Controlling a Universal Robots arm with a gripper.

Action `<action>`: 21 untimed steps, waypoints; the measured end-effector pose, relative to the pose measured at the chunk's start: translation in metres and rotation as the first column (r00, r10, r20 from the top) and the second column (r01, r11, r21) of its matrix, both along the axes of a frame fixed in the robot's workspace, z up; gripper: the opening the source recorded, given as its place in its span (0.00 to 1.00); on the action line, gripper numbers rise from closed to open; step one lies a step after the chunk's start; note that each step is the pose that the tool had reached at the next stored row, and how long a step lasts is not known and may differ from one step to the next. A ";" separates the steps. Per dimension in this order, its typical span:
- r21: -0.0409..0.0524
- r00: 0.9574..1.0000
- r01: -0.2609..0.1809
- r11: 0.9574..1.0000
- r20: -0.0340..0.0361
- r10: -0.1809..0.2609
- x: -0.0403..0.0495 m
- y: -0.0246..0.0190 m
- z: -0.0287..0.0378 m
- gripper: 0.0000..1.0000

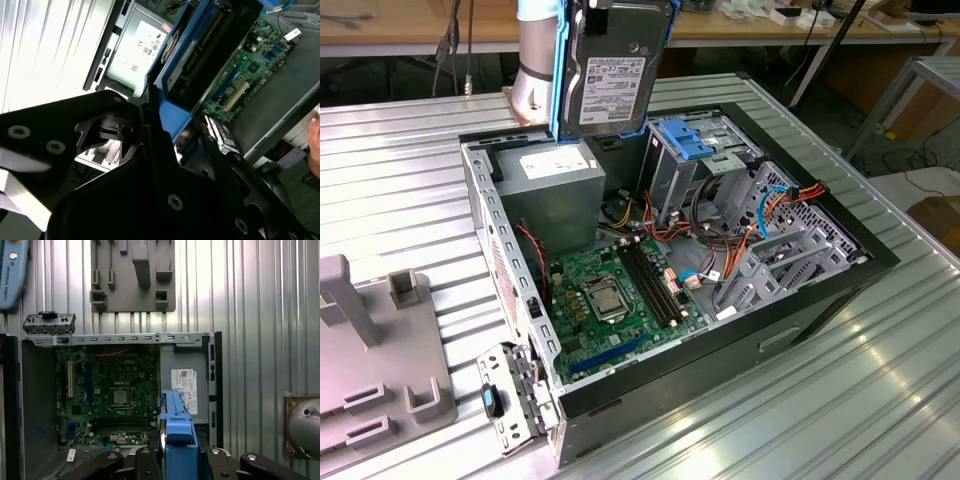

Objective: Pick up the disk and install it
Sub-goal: 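Pick up the disk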

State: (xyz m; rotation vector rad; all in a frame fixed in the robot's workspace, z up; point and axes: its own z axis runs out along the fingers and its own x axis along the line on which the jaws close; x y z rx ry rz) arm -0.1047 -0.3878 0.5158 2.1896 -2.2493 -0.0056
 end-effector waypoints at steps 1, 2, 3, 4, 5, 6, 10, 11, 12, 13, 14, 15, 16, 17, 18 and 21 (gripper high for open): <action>0.000 1.000 0.000 1.000 0.000 0.000 0.0001 -0.0043 -0.0003 0.37; 0.000 1.000 0.000 1.000 0.000 0.000 0.0002 -0.0095 -0.0008 0.37; 0.000 1.000 0.000 1.000 0.000 0.000 0.0003 -0.0132 -0.0010 0.37; 0.000 1.000 0.000 1.000 0.000 0.000 0.0004 -0.0182 -0.0013 0.37; 0.000 1.000 0.000 1.000 0.000 0.000 0.0005 -0.0223 -0.0016 0.37; 0.000 1.000 0.000 1.000 0.000 0.000 0.0007 -0.0281 -0.0019 0.37; 0.000 1.000 0.000 1.000 0.000 0.000 0.0018 -0.0463 -0.0030 0.37; 0.000 1.000 0.000 1.000 0.000 0.000 0.0022 -0.0523 -0.0034 0.37; 0.000 1.000 0.000 1.000 0.000 0.000 0.0026 -0.0592 -0.0040 0.37; -0.001 1.000 0.000 1.000 0.000 0.000 0.0029 -0.0648 -0.0044 0.37; 0.000 1.000 0.000 1.000 0.000 0.000 0.0032 -0.0724 -0.0051 0.37; -0.001 1.000 0.000 1.000 0.000 0.000 0.0037 -0.0798 -0.0057 0.37; 0.000 1.000 0.000 1.000 0.000 0.000 0.0038 -0.0833 -0.0060 0.37; 0.000 1.000 0.000 1.000 0.000 0.000 0.0040 -0.0866 -0.0062 0.37; 0.000 1.000 0.000 1.000 0.000 0.000 0.0039 -0.0868 -0.0064 0.37; -0.001 1.000 0.000 1.000 0.000 0.000 0.0039 -0.0867 -0.0062 0.37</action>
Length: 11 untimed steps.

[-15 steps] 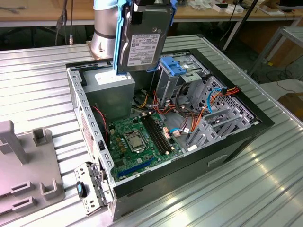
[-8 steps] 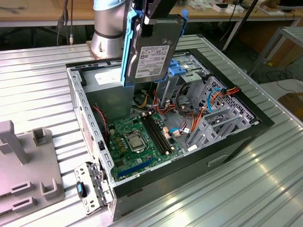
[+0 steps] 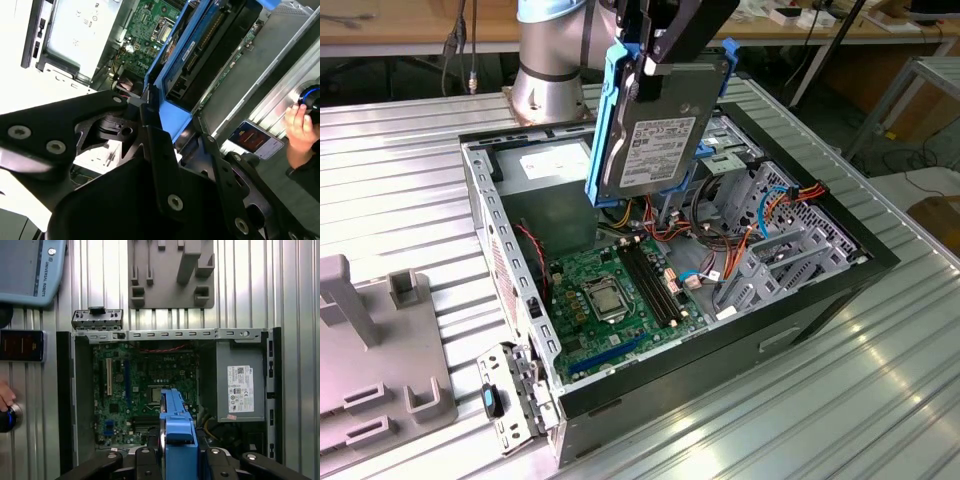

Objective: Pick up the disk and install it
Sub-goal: 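Pick up the disk, then insert the disk into the insertion slot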

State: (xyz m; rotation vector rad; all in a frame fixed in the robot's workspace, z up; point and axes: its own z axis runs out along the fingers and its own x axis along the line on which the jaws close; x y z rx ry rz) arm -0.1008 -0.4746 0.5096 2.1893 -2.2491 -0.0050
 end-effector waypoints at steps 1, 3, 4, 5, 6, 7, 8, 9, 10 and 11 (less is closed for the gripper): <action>0.000 1.000 0.000 1.000 0.000 0.000 0.0000 0.0000 0.0001 0.37; -0.001 1.000 0.000 1.000 0.000 0.000 0.0000 0.0000 0.0001 0.37; 0.000 1.000 0.000 1.000 0.000 0.000 0.0000 0.0000 0.0000 0.37; 0.000 1.000 0.000 1.000 0.000 0.000 0.0000 0.0000 0.0000 0.37; -0.001 1.000 0.000 1.000 0.000 0.000 0.0000 0.0000 0.0000 0.37; -0.001 1.000 0.000 1.000 0.000 0.000 0.0000 0.0000 0.0000 0.37; -0.001 1.000 0.000 1.000 0.000 0.000 0.0000 0.0000 0.0000 0.37; -0.001 1.000 0.000 1.000 0.000 0.000 0.0000 0.0000 0.0000 0.37; -0.001 1.000 0.000 1.000 0.000 0.000 0.0000 0.0000 0.0000 0.37; -0.001 1.000 0.000 1.000 0.000 0.000 0.0000 0.0000 0.0000 0.37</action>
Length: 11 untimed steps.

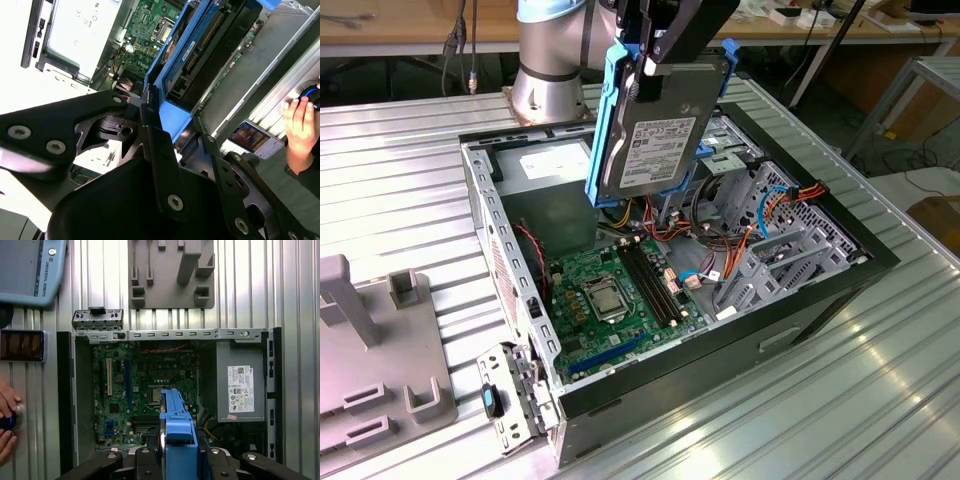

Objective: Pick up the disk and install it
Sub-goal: 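Insert the disk into the insertion slot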

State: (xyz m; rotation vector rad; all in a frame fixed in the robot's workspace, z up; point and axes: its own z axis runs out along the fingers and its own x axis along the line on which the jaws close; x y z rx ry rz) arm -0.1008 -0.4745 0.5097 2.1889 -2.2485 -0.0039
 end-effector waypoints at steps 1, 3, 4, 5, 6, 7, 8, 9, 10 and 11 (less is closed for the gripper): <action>0.000 1.000 0.000 1.000 0.000 0.000 0.0000 0.0000 -0.0001 0.37; 0.000 1.000 0.000 1.000 0.016 0.000 0.0001 0.0000 -0.0001 0.37; 0.000 1.000 0.000 1.000 0.029 0.000 0.0001 0.0001 -0.0002 0.37; 0.000 1.000 0.000 1.000 0.030 0.000 0.0002 0.0000 -0.0003 0.37; 0.000 1.000 0.000 1.000 0.030 0.000 0.0002 0.0000 -0.0003 0.37; 0.000 1.000 0.000 1.000 0.031 0.000 0.0001 0.0000 -0.0003 0.37; 0.000 1.000 0.000 1.000 0.031 0.000 0.0000 -0.0003 -0.0005 0.37; 0.000 1.000 0.000 1.000 0.031 0.000 0.0000 -0.0020 -0.0007 0.37; 0.000 1.000 0.000 1.000 0.031 0.000 0.0002 -0.0065 -0.0013 0.37; 0.000 1.000 0.000 1.000 0.031 0.000 0.0002 -0.0095 -0.0017 0.37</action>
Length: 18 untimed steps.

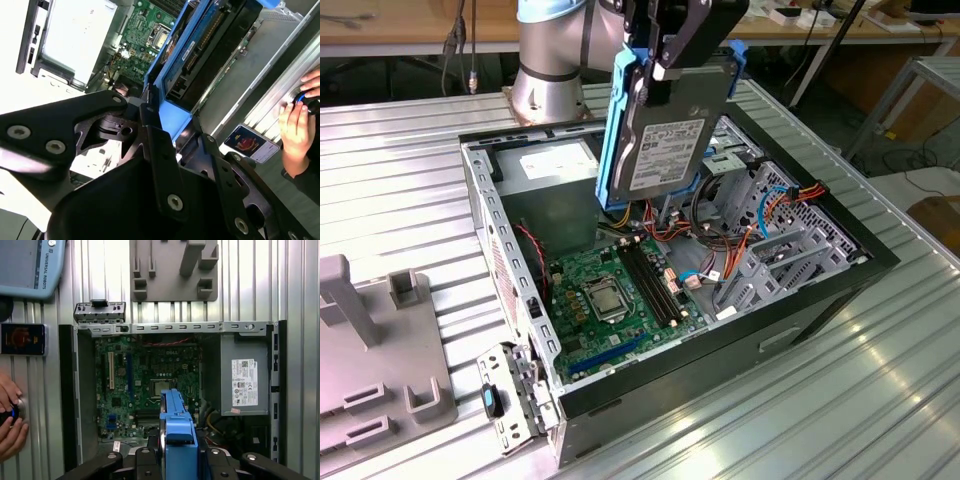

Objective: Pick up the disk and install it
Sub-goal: 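Insert the disk into the insertion slot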

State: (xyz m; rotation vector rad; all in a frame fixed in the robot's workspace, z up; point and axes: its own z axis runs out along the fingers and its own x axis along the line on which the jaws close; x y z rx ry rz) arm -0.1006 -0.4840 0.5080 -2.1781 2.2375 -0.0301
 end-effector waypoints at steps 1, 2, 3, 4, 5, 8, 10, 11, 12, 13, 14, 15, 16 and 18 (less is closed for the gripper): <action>0.000 1.000 0.000 1.000 0.000 0.000 0.0000 -0.0073 -0.0008 0.37; 0.000 1.000 0.000 1.000 0.000 0.000 0.0001 -0.0147 -0.0017 0.37; 0.000 1.000 0.000 1.000 0.000 0.000 0.0004 -0.0173 -0.0023 0.37; 0.000 1.000 0.000 1.000 0.000 0.000 0.0025 -0.0188 -0.0034 0.37; 0.000 1.000 0.000 1.000 0.000 0.000 0.0079 -0.0195 -0.0046 0.37; 0.000 1.000 0.000 1.000 0.000 0.000 0.0270 -0.0198 -0.0076 0.37; 0.000 1.000 0.000 1.000 0.000 0.000 0.0475 -0.0202 -0.0108 0.37; 0.000 1.000 0.000 1.000 0.000 0.000 0.0533 -0.0204 -0.0117 0.37; 0.000 1.000 0.000 1.000 0.000 0.000 0.0581 -0.0207 -0.0124 0.37; 0.000 1.000 0.000 1.000 0.000 0.000 0.0663 -0.0211 -0.0137 0.37; 0.000 1.000 0.000 1.000 0.000 0.000 0.0747 -0.0214 -0.0149 0.37; 0.000 1.000 0.000 1.000 0.000 0.000 0.0791 -0.0216 -0.0158 0.37; 0.000 1.000 0.000 1.000 0.000 0.000 0.0828 -0.0217 -0.0164 0.37; 0.000 1.000 0.000 1.000 0.000 0.000 0.0915 -0.0221 -0.0178 0.37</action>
